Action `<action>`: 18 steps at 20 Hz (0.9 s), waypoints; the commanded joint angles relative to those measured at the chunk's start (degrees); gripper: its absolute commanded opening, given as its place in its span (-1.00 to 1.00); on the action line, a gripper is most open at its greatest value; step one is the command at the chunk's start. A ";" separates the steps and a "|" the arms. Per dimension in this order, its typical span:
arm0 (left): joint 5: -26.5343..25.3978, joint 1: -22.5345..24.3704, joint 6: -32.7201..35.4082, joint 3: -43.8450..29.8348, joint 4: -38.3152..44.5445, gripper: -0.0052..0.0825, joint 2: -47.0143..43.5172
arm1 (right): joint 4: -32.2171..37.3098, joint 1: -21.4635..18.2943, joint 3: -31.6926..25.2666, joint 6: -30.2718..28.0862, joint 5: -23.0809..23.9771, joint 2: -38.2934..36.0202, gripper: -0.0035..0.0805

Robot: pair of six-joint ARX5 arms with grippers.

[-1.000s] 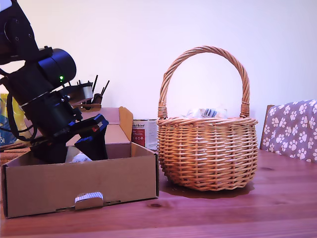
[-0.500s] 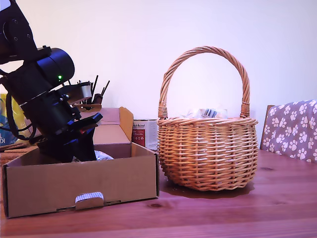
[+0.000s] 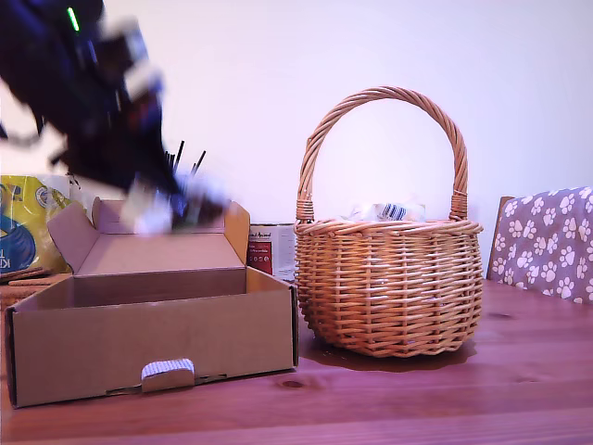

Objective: Move the bags of Easter eggs from the cardboard box on the left into the woven basket on the right side.

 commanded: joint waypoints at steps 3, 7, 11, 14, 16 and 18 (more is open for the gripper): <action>5.35 -4.74 0.35 -0.52 1.60 -0.59 -2.27 | 1.75 0.15 0.17 0.17 0.07 -0.02 -0.95; 5.16 -13.70 -3.06 -0.52 9.86 -0.59 -1.90 | 1.90 0.15 0.17 0.17 0.04 -0.02 -0.95; -1.18 -21.66 -5.31 -0.52 23.23 -0.59 0.50 | 1.86 0.15 0.17 0.17 0.04 -0.02 -0.95; -9.81 -24.39 -7.08 -0.52 33.09 -0.59 4.92 | 1.75 0.15 0.17 0.17 0.02 -0.02 -0.95; -14.21 -24.68 -8.04 -0.39 39.41 -0.59 8.35 | 1.62 0.15 0.17 0.17 0.02 -0.02 -0.95; -16.79 -24.68 -8.07 0.24 43.17 -0.59 11.96 | 1.64 0.15 0.17 0.15 0.02 -0.02 -0.95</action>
